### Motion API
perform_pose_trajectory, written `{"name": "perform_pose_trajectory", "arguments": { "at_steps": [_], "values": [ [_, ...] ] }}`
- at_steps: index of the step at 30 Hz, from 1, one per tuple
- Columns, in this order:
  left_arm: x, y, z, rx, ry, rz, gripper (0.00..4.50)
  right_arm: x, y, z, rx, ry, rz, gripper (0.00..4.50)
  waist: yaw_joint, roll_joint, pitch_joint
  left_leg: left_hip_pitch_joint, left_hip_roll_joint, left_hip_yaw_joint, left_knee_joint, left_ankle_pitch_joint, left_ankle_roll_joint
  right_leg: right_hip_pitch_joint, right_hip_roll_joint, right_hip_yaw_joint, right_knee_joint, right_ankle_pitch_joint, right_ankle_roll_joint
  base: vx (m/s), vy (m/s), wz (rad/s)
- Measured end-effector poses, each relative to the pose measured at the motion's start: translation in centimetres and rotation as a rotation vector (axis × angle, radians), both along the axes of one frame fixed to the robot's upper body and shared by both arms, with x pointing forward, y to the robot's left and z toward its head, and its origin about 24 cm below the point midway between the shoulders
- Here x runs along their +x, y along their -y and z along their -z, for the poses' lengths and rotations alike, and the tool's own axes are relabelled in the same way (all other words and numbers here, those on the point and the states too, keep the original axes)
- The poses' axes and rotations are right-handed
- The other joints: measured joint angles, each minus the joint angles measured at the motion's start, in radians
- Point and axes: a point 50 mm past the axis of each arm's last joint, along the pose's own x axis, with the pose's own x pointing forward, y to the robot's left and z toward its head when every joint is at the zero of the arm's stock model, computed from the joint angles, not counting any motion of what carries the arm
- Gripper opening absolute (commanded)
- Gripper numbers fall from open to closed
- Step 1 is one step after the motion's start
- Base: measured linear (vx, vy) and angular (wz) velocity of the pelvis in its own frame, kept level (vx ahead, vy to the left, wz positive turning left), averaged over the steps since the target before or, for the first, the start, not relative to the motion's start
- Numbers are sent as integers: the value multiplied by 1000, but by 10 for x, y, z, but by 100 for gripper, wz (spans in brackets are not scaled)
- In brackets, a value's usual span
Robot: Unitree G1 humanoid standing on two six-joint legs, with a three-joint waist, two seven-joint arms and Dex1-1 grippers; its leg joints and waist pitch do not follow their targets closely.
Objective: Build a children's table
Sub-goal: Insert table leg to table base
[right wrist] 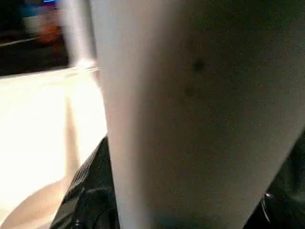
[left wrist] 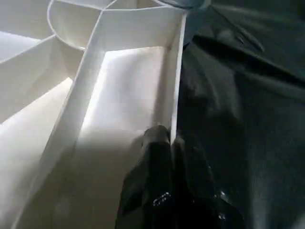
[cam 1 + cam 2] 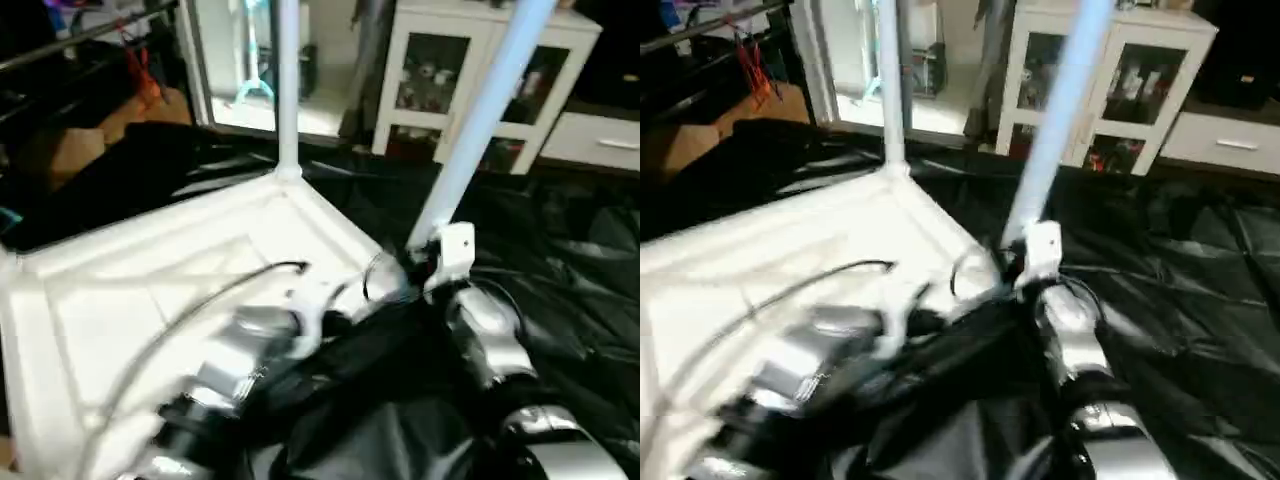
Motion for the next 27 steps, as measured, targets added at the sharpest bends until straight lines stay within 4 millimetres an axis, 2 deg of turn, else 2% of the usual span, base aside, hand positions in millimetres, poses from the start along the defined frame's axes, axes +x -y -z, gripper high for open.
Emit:
{"name": "perform_pose_trajectory", "arguments": {
  "at_steps": [2,5,12,16,23,27],
  "values": [
    [-1,9,1,-8,-4,-17,0,1,-1,0,-15,-6,49,194,3,1,0,0,0,0,-1,0,0,1,0,0,-1,-1,2,0,0,0],
    [-1,12,1,-9,-7,-25,0,2,-2,0,-33,-5,63,194,5,1,0,0,0,0,-2,0,0,1,0,0,-2,-2,4,0,0,0],
    [-1,12,-1,-2,-7,-31,0,2,-6,-1,-51,-4,96,194,-1,-1,-3,-2,-1,-1,-4,-1,0,2,0,0,-8,-2,6,0,0,0],
    [-1,11,-2,-2,-2,-32,0,2,-7,-2,-5,7,127,194,-5,0,-3,-5,-1,-1,-5,-1,0,1,0,0,-12,1,7,0,0,0],
    [0,5,-4,5,12,-34,0,2,-5,-5,31,43,81,194,-6,5,-2,-13,-1,-1,-7,-1,0,-1,1,-1,-12,2,9,0,0,0],
    [1,3,-6,-1,18,-26,0,3,-4,-7,43,59,51,194,-6,4,-1,-14,0,-1,-7,0,1,-1,1,-2,-13,2,9,0,0,0]
  ]
}}
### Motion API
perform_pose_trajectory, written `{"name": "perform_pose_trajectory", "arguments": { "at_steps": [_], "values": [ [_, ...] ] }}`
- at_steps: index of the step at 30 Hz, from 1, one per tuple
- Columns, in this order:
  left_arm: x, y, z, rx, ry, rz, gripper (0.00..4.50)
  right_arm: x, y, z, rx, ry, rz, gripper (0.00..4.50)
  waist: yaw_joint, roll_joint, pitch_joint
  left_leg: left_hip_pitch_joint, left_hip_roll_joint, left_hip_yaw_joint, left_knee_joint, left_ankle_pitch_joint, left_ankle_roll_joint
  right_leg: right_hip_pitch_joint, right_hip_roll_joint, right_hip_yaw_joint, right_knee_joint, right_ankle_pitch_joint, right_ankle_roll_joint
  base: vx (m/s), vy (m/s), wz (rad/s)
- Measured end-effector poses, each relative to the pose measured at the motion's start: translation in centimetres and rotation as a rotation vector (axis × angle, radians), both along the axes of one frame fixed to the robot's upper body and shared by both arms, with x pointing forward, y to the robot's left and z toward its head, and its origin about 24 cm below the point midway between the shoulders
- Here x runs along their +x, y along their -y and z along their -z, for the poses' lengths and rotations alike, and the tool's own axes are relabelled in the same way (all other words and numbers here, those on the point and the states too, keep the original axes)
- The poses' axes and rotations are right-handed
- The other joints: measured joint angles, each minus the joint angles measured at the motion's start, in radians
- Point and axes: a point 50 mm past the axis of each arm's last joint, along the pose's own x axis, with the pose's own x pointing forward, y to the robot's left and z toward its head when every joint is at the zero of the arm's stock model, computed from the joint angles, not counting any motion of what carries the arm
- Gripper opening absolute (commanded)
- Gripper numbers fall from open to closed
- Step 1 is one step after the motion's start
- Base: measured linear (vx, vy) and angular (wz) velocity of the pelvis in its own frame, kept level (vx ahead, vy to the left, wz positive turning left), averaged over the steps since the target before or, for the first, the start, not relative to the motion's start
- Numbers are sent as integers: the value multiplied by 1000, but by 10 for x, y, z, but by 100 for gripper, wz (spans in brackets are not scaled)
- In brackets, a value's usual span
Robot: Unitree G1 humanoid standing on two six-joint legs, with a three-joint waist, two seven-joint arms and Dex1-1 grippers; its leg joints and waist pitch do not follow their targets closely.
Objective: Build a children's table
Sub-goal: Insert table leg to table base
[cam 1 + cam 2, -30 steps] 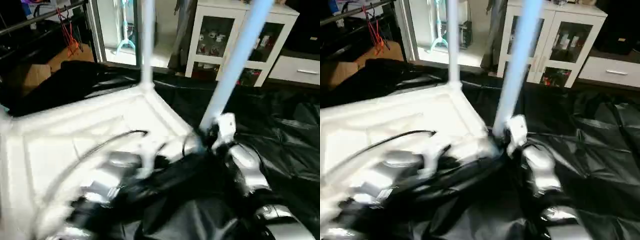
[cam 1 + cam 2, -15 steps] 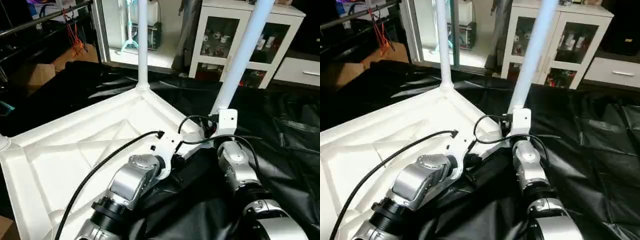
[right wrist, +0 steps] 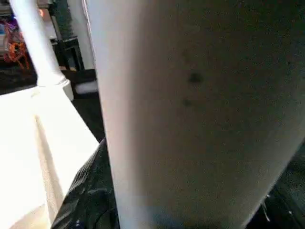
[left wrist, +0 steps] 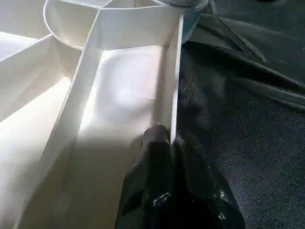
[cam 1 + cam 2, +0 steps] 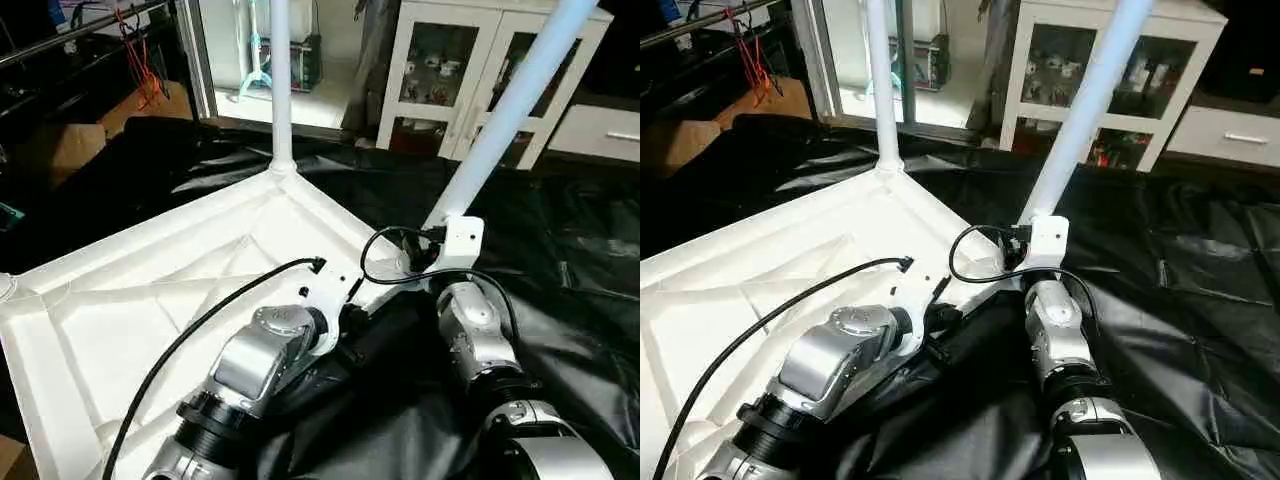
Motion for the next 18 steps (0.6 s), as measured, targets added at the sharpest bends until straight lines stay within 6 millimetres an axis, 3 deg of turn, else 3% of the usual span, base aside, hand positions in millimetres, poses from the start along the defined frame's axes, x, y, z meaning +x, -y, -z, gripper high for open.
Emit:
{"name": "perform_pose_trajectory", "arguments": {
  "at_steps": [17,18],
  "values": [
    [0,-3,-3,-8,12,14,0,1,7,-5,-33,25,-128,194,0,6,8,-1,0,0,-1,3,5,-1,0,0,-1,0,-1,0,0,0],
    [1,-4,-3,-8,13,15,0,1,8,-5,-35,27,-137,229,0,6,8,-1,0,0,-1,3,6,-1,0,0,-1,0,-1,0,0,0]
  ]
}}
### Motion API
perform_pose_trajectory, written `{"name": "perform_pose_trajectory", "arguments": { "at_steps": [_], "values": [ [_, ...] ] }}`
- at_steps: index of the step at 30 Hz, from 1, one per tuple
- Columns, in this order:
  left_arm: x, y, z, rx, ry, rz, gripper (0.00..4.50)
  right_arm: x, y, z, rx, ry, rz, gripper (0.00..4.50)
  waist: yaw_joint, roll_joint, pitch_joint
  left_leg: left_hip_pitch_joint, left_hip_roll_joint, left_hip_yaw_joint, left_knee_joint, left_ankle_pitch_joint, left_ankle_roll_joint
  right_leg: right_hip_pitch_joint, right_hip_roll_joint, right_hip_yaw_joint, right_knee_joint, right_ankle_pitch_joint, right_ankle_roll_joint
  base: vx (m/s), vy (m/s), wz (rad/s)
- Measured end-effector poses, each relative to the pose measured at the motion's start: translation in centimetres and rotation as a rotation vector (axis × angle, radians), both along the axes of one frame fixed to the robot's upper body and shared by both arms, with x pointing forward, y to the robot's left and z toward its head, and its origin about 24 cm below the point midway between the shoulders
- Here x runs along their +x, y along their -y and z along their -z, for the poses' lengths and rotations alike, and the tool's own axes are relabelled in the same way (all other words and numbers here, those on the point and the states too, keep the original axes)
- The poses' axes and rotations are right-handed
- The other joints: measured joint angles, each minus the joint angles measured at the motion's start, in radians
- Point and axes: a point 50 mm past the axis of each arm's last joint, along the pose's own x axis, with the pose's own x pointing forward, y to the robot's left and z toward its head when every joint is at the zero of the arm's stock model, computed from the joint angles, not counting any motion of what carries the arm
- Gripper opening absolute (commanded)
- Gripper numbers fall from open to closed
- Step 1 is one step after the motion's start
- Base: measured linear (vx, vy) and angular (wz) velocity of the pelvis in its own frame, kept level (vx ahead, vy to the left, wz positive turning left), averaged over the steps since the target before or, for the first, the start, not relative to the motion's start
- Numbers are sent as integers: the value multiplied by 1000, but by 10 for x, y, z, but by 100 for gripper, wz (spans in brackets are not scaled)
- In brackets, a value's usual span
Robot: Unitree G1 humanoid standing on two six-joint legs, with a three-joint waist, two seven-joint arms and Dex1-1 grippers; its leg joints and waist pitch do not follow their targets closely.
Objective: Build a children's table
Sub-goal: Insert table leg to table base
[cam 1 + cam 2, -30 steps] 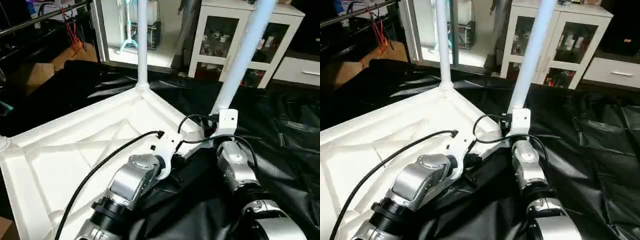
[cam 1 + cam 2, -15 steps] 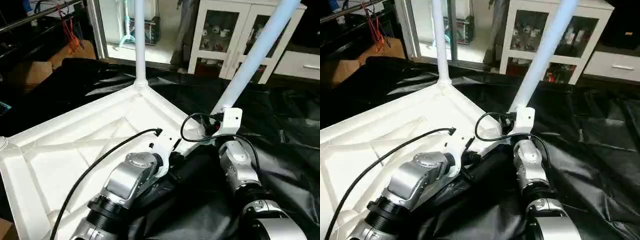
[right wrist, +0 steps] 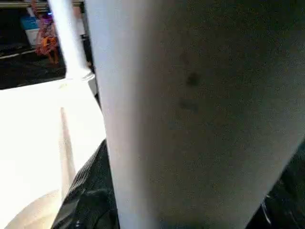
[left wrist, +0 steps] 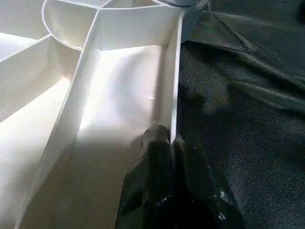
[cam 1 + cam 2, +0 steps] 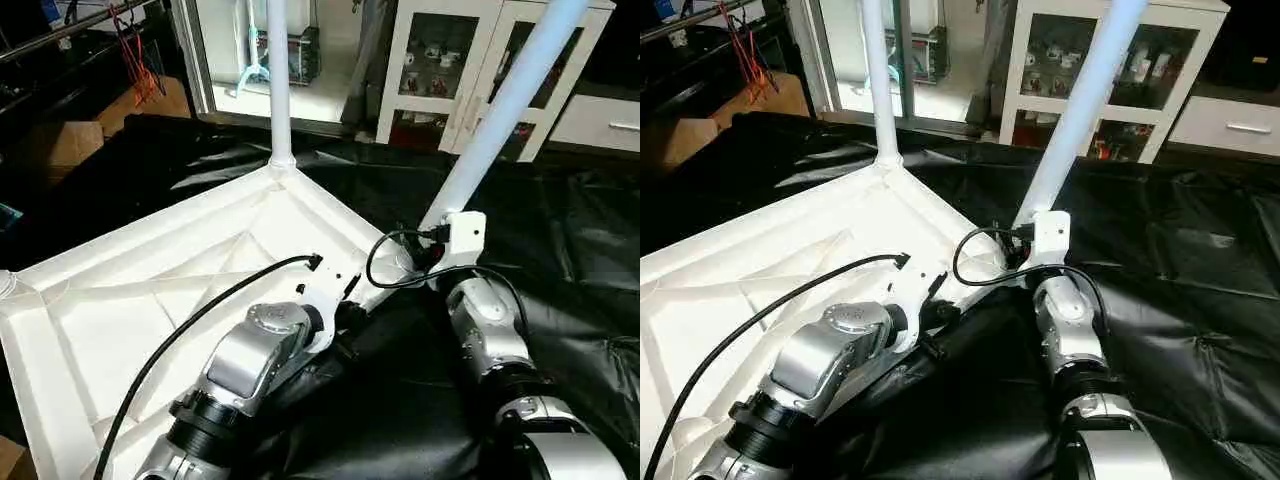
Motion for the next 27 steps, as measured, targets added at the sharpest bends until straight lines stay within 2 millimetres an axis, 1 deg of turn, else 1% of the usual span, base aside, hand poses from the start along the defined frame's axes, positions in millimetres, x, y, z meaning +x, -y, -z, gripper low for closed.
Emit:
{"name": "perform_pose_trajectory", "arguments": {
  "at_steps": [1,2,3,6,7,9,10,11,12,13,14,16,17,19,23,27],
  "values": [
    [0,0,0,0,1,1,0,0,1,0,-3,2,-9,229,0,0,0,0,0,0,0,0,0,0,0,0,0,0,0,0,0,0],
    [0,0,0,1,4,5,0,0,3,-1,-15,4,-33,264,1,1,1,0,0,0,0,0,0,0,0,0,0,0,0,0,0,0],
    [0,-1,-1,2,7,5,0,-1,4,-1,-25,4,-59,266,1,0,2,-1,0,0,0,0,0,0,0,0,0,0,0,0,0,0],
    [1,-4,-2,11,18,4,0,-4,6,2,-36,-8,-102,296,-2,0,4,-1,0,0,0,0,1,-1,0,0,1,0,0,0,0,0],
    [1,-4,-2,10,19,5,0,-4,7,1,-39,-6,-111,296,-2,-1,4,-1,0,0,0,0,1,-2,0,0,1,0,0,0,0,0],
    [1,-4,-2,10,21,7,0,-4,10,0,-47,-3,-138,319,-1,0,5,-2,0,0,0,0,1,-2,0,0,1,0,0,0,0,0],
    [1,-3,-3,10,23,8,0,-5,13,0,-52,-10,-149,319,-1,0,6,-2,0,0,0,0,1,-2,0,0,1,0,0,0,0,0],
    [2,-3,-3,10,25,9,0,-7,17,0,-58,-14,-162,341,0,1,7,-3,0,0,1,0,1,-4,0,0,2,0,0,0,0,0],
    [2,-3,-4,9,29,9,0,-8,19,1,-59,-27,-172,351,0,1,7,-4,0,0,2,0,1,-8,0,1,3,0,0,0,0,0],
    [3,-3,-6,9,37,10,0,-11,22,6,-58,-52,-181,351,0,0,7,-7,0,0,4,0,1,-11,0,1,7,0,0,0,0,0],
    [4,-4,-7,11,47,10,0,-17,25,12,-45,-79,-188,351,1,2,11,-10,1,0,7,0,1,-16,0,1,10,0,0,0,0,0],
    [4,-4,-9,10,57,11,0,-20,28,10,-26,-66,-202,351,0,6,15,-18,1,0,15,-2,6,-20,0,2,16,0,0,0,0,0],
    [4,-5,-9,10,62,11,0,-20,30,8,-25,-64,-215,351,0,9,15,-18,2,0,17,-2,6,-24,0,2,19,0,0,0,0,0],
    [5,-5,-10,14,67,11,0,-22,33,5,-23,-57,-232,351,-1,9,15,-20,2,0,20,-2,6,-27,0,2,22,0,0,0,0,0],
    [5,-6,-10,16,74,12,0,-27,32,4,-10,-42,-272,351,-2,12,19,-20,3,0,22,-2,6,-27,0,3,24,0,0,0,0,0],
    [5,-5,-11,16,78,15,0,-29,31,-5,14,-1,-292,351,0,13,22,-20,3,0,23,-2,6,-28,0,3,26,0,0,0,0,0]
  ]
}}
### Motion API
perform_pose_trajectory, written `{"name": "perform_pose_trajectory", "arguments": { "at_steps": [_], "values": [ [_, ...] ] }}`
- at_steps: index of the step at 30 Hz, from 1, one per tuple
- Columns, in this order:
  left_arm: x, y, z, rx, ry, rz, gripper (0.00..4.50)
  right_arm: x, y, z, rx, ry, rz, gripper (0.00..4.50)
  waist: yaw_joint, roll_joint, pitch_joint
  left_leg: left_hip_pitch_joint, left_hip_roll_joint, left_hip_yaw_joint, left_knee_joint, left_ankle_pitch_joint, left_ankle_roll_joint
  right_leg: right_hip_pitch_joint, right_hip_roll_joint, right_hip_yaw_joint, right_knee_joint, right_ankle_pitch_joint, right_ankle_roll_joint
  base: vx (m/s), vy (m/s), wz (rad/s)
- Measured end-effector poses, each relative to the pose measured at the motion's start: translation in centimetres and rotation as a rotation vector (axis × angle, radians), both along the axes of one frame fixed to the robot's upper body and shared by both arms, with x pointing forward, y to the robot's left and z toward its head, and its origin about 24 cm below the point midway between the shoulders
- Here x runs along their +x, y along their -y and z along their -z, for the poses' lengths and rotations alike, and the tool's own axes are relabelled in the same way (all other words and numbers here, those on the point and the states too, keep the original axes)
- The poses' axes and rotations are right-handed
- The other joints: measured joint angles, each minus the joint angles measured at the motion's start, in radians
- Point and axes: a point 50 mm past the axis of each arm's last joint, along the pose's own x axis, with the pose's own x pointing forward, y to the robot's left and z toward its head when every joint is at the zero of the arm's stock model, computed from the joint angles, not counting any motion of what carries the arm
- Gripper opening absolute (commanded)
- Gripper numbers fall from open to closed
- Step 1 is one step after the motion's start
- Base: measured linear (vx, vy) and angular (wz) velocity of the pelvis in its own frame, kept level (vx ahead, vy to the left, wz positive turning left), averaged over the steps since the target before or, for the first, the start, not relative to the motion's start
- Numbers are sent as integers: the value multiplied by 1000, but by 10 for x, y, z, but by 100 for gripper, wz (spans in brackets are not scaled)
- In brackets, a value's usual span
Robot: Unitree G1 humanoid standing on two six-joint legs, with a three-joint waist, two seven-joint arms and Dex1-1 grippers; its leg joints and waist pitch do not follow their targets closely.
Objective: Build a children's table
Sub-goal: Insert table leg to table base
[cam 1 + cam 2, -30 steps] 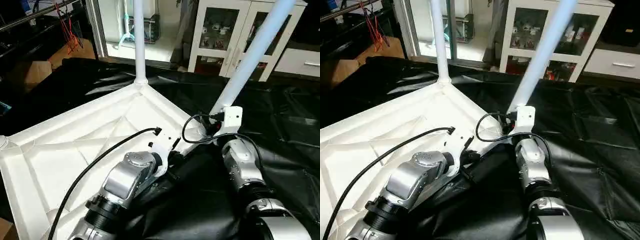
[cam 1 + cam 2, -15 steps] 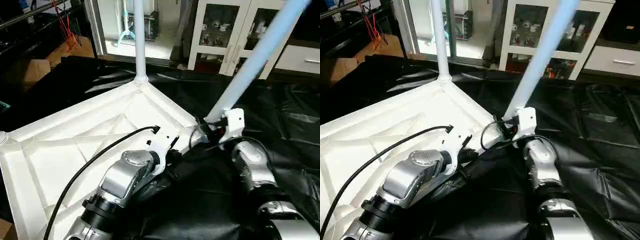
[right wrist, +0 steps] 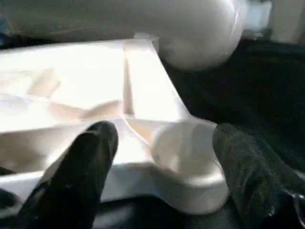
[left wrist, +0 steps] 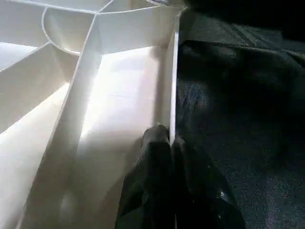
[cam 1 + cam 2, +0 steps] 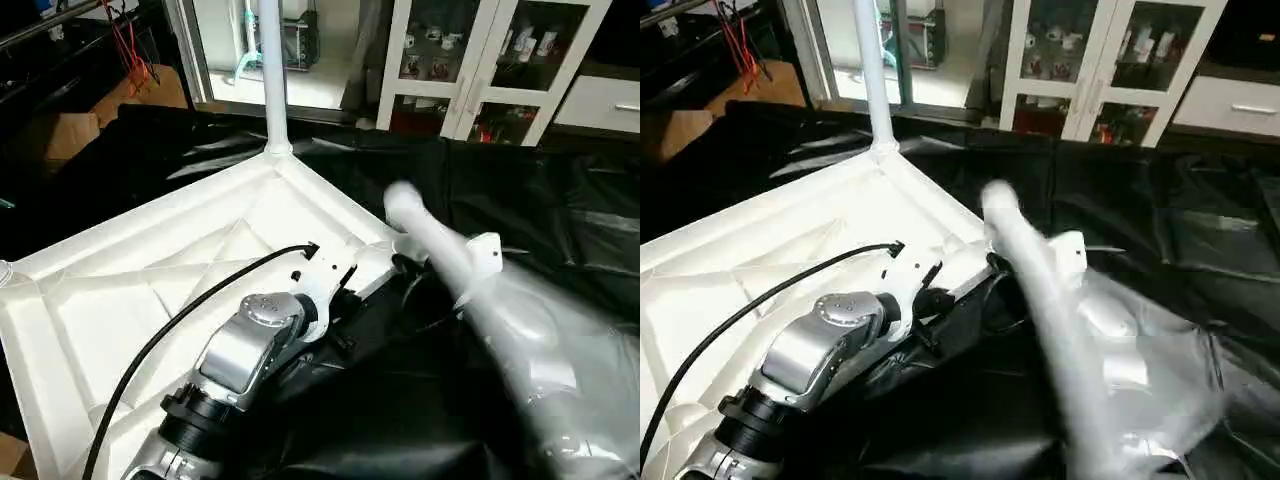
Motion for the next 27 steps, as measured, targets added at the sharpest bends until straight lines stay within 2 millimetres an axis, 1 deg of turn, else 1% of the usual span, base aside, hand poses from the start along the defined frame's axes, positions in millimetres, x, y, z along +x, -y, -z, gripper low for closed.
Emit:
{"name": "perform_pose_trajectory", "arguments": {
  "at_steps": [4,9,12,13,15,17,19,21,23,24,25,27],
  "values": [
    [0,-1,0,4,4,5,0,-4,2,-7,36,39,-8,351,0,0,1,0,0,0,2,0,1,-1,0,0,2,0,0,0,0,0],
    [-1,-5,1,13,11,11,0,-8,10,1,25,6,59,351,0,2,2,0,1,0,6,0,1,-1,0,1,6,0,0,0,0,0],
    [-1,-5,1,13,10,15,0,-7,23,8,-15,-33,168,351,1,4,2,-1,1,0,8,-1,1,-1,0,1,6,0,0,0,0,0],
    [-1,-5,1,13,10,16,0,-8,30,11,-18,-57,228,351,1,5,2,-1,0,0,8,-1,1,-1,0,1,6,0,0,0,0,0],
    [-1,-6,1,13,11,17,0,-8,41,12,-24,-73,296,351,1,5,2,-1,0,0,8,-1,1,-1,0,1,7,0,0,0,0,0],
    [-1,-7,1,13,13,19,0,-8,48,11,-30,-75,333,351,1,8,2,-1,0,0,9,-1,1,-1,0,1,8,0,0,0,0,0],
    [0,-7,1,13,15,23,0,-6,51,8,-29,-68,358,351,1,8,2,-1,1,0,9,-1,1,-1,0,1,9,0,0,0,0,0],
    [2,-7,2,15,21,24,0,0,58,0,-26,-46,404,351,0,15,1,-1,0,0,11,0,2,-1,0,1,9,0,0,0,0,0],
    [3,-8,3,17,25,23,0,5,63,-9,-32,-20,430,351,1,17,1,-1,0,0,12,1,3,-1,-1,1,10,0,0,0,0,0],
    [4,-9,3,21,27,23,28,7,66,-14,-33,-6,446,355,1,17,1,-1,0,0,12,2,5,-1,0,1,12,0,0,0,0,0],
    [5,-9,3,22,28,23,45,8,69,-16,-32,2,460,356,1,17,1,-1,0,0,11,3,7,-1,0,1,12,0,0,0,0,0],
    [8,-13,2,-12,31,10,45,9,76,-21,-32,16,495,356,1,17,4,-1,0,-1,12,4,7,-1,0,1,14,0,0,0,0,0]
  ]
}}
